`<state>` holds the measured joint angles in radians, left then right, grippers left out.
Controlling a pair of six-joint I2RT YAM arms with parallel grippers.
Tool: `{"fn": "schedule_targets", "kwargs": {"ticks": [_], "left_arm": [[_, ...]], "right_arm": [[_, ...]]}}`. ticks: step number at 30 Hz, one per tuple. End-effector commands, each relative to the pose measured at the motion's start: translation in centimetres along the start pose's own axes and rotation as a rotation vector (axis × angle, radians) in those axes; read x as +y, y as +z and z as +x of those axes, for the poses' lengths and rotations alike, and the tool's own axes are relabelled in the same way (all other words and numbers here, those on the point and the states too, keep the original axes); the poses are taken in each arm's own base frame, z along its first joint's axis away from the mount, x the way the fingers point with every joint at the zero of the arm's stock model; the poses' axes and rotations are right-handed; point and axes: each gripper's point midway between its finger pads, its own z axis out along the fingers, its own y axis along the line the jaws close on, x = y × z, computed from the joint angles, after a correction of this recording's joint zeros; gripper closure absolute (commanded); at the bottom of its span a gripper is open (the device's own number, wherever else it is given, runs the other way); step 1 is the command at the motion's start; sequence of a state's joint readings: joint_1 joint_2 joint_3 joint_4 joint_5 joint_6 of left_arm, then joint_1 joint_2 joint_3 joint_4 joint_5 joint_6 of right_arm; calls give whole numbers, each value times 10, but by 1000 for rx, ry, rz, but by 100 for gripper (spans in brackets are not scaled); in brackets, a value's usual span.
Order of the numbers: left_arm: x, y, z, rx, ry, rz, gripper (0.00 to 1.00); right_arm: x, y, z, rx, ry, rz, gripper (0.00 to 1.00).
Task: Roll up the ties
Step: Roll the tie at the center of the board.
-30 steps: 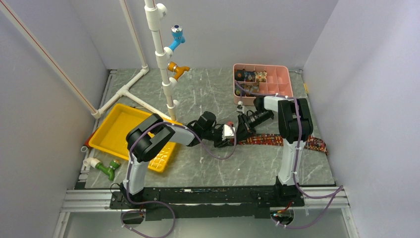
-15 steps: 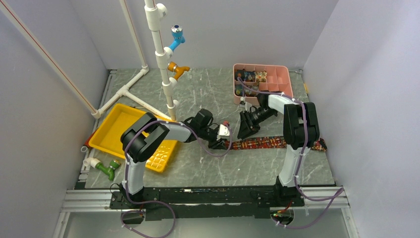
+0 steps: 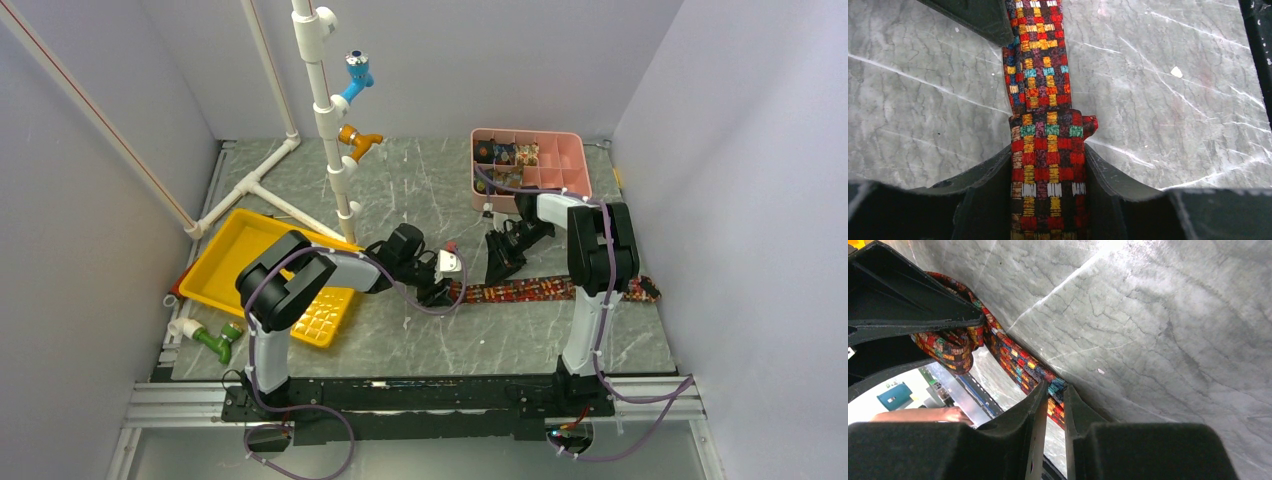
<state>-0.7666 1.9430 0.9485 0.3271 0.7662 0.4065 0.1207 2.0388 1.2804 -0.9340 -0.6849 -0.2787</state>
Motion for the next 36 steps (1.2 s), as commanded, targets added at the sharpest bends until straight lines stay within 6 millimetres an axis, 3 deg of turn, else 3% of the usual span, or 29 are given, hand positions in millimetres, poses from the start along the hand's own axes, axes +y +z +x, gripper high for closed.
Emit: {"fn": "schedule_targets", "kwargs": {"ticks": [1,5,7,10,13,18,27,34,36], "left_arm": [[5,-9,38,111,-75,-80,49],[-2,-8,55,148,-62,-46,57],[-7,-7,59,151,-52,-26,63],[-8,-7,62,161,-57,-26,67],[-6,-8,64,170,-61,-37,67],[-7,-7,67,182,-74,-40,65],[-11,-8,67,186,-79,-34,61],[-8,-6,65,181,-73,-33,61],[-8,-6,64,179,-74,-30,61]], "right_arm": [[-27,4,12,49,-49,118,79],[-23,-2,7,36,-79,114,77],[-11,-8,0,9,-94,80,71],[21,-23,-13,-68,-116,-9,61],[55,-30,-14,-102,-107,-115,58],[89,-14,0,-46,-45,-262,54],[89,19,0,-6,-53,-255,53],[88,28,-5,-6,-54,-265,63],[87,31,-6,3,-48,-271,71]]}}
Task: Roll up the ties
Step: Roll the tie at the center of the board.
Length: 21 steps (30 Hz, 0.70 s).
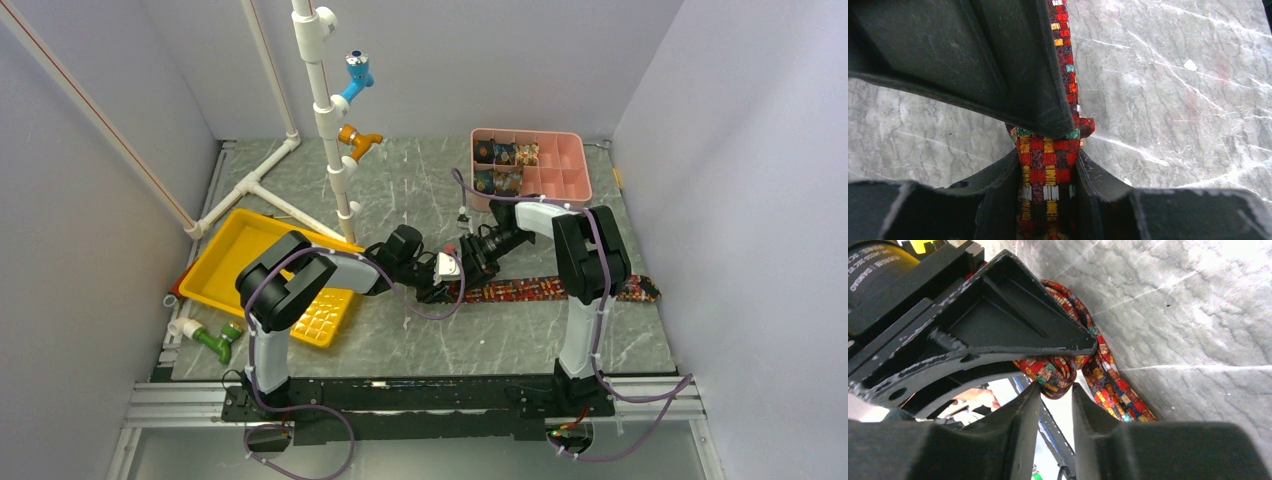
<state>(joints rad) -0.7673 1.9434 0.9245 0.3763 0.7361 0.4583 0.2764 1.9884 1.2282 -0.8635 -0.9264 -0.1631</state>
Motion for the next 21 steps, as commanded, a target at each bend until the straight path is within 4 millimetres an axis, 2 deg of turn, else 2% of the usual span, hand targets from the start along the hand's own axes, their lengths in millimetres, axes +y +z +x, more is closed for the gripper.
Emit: {"fn": "schedule_targets", "kwargs": {"ticks": [1,2,4,6,10,14,18,21], "left_arm": [[-18,-6,59,183,-139,10,60],[-18,-7,58,180,-136,11,58],[-17,-9,52,164,-125,2,45],[-13,-14,41,114,-106,-31,31],[-15,-21,11,7,-57,-34,15],[-10,-17,-2,-15,7,-58,7],[-1,-12,-5,-19,47,-95,6],[9,-16,-17,-70,57,-144,5]], "right_arm": [[1,7,-9,-7,-7,-37,77],[0,7,-8,-1,-6,-37,85],[-3,6,-6,3,-15,-13,100],[-9,6,-5,7,-23,18,100],[-12,5,-3,12,-25,36,100],[-9,3,-7,-2,-35,35,100],[-5,1,-9,-4,-47,34,100],[-4,0,-11,-8,-53,35,100]]}}
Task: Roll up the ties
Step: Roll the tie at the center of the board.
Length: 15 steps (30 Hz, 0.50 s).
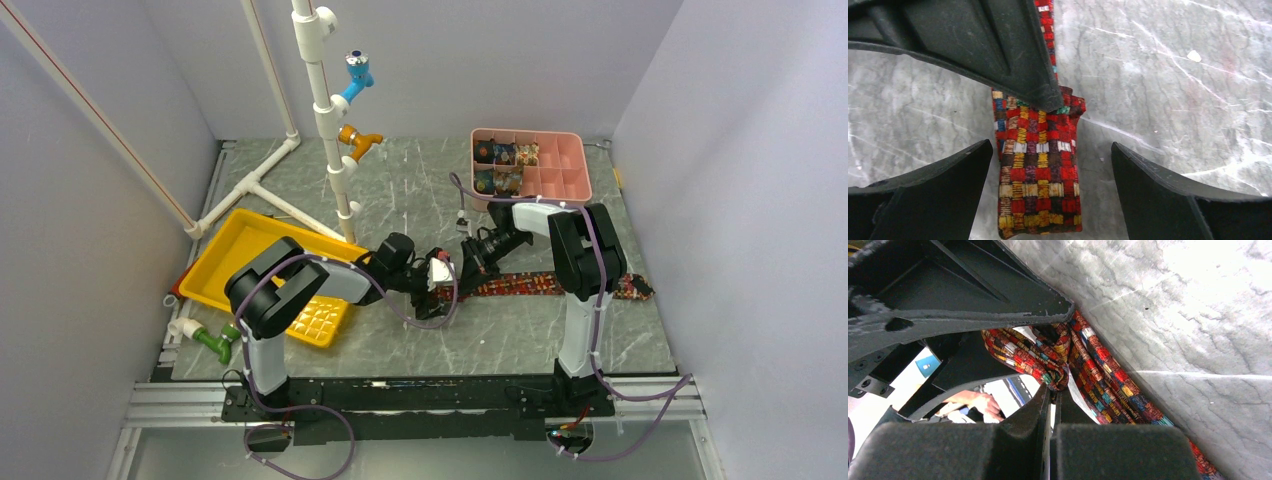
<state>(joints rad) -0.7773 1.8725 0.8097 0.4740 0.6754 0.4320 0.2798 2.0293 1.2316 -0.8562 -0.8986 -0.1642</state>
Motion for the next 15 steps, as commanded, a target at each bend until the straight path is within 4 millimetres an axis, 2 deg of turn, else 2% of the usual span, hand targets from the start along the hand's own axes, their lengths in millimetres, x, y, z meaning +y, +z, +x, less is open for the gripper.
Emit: {"fn": "schedule_targets", "kwargs": {"ticks": [1,5,11,13,15], "left_arm": [[19,-4,-22,-83,44,-92,4],[23,-11,-30,-126,56,-129,1],[9,11,-6,-58,22,-36,1],[4,17,2,-33,28,-10,5],[1,22,16,11,14,19,14]], "right_arm": [[9,-9,-14,-36,-74,11,100],[11,-10,-18,-38,-76,5,100],[17,-13,-23,-52,-81,-2,100],[19,-13,-24,-54,-82,-5,100],[22,-15,-25,-56,-84,-11,100]]}}
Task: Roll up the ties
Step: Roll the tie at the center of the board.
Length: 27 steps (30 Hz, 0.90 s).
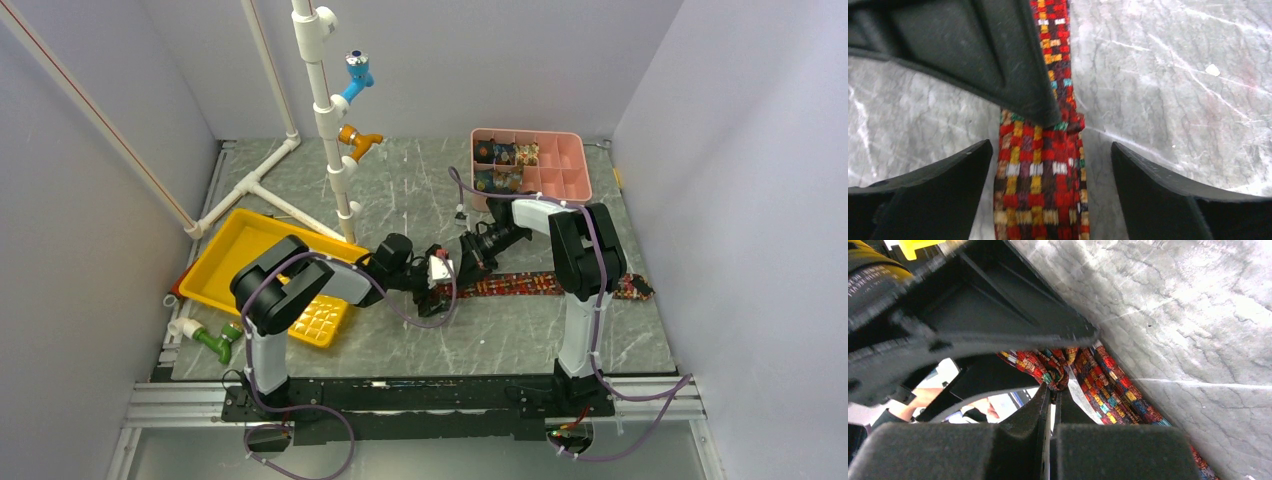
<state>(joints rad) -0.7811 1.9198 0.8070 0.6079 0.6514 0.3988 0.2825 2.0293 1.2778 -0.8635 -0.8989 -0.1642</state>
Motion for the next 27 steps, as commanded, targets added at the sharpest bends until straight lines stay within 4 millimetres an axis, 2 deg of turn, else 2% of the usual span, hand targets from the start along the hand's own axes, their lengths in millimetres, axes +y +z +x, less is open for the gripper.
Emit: {"fn": "schedule_targets", "kwargs": {"ticks": [1,3,5,6,8,11,13,18,22,24,27], "left_arm": [[-12,13,25,74,-8,74,21],[-13,13,31,98,-16,81,34],[-18,12,34,107,-15,114,52],[-23,10,34,109,0,141,58],[-32,7,33,99,19,186,66],[-41,4,35,111,22,237,70],[-39,3,37,125,8,231,66],[-20,-2,34,125,-58,150,29],[-11,-13,19,78,-40,86,14],[-6,-20,13,54,-39,54,10],[-2,-31,7,20,-39,13,10]], "right_arm": [[18,-11,-14,-36,-55,-18,100],[21,-13,-15,-36,-59,-22,100],[22,-15,-16,-32,-67,-19,100],[21,-16,-17,-29,-69,-14,100],[18,-16,-16,-15,-71,1,100],[9,-14,-13,5,-70,26,100],[1,-9,-9,22,-66,38,100],[-33,-2,-8,41,-53,141,100],[-52,3,-6,64,-47,188,100],[-58,6,-3,74,-46,214,100],[-68,8,1,89,-44,243,100]]}}
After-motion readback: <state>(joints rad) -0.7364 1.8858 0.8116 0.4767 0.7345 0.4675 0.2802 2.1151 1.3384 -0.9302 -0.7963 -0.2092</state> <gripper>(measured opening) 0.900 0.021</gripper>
